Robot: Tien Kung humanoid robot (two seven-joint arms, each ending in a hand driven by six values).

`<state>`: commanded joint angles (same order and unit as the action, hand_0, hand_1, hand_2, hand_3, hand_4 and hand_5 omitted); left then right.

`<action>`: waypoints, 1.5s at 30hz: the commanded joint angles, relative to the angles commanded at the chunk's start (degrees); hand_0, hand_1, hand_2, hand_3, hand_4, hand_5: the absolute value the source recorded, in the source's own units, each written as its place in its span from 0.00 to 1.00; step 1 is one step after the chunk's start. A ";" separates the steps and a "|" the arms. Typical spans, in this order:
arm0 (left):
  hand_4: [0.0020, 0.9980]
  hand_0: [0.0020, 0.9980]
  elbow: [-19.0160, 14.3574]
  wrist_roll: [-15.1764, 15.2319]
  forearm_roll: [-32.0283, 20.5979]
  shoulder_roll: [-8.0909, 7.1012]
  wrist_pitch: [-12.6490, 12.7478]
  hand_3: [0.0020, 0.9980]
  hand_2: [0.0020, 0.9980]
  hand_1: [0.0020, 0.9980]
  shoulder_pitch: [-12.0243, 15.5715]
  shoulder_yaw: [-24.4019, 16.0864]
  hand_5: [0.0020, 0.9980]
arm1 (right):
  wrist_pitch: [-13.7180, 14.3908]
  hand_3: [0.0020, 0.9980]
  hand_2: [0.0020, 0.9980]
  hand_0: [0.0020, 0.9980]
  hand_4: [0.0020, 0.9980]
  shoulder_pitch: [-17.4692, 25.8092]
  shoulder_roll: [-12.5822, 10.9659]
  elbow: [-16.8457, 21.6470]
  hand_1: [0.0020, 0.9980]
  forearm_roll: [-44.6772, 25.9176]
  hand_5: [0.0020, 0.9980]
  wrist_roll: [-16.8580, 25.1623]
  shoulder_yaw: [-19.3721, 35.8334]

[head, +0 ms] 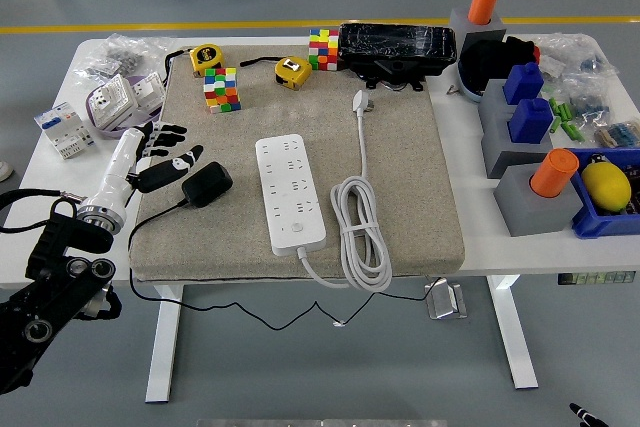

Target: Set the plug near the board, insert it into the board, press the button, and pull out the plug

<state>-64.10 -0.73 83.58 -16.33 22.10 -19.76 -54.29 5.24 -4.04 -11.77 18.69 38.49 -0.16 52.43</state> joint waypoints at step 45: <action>0.79 0.40 10.07 -4.56 8.55 2.18 1.60 0.54 0.46 0.39 -6.55 9.24 0.08 | 0.13 0.55 0.65 0.61 0.95 0.14 -0.01 0.47 0.64 0.21 0.50 0.28 0.62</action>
<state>-54.03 -5.29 92.12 -14.15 23.69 -26.31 -45.05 5.37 -3.90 -11.79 19.16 38.70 0.13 53.05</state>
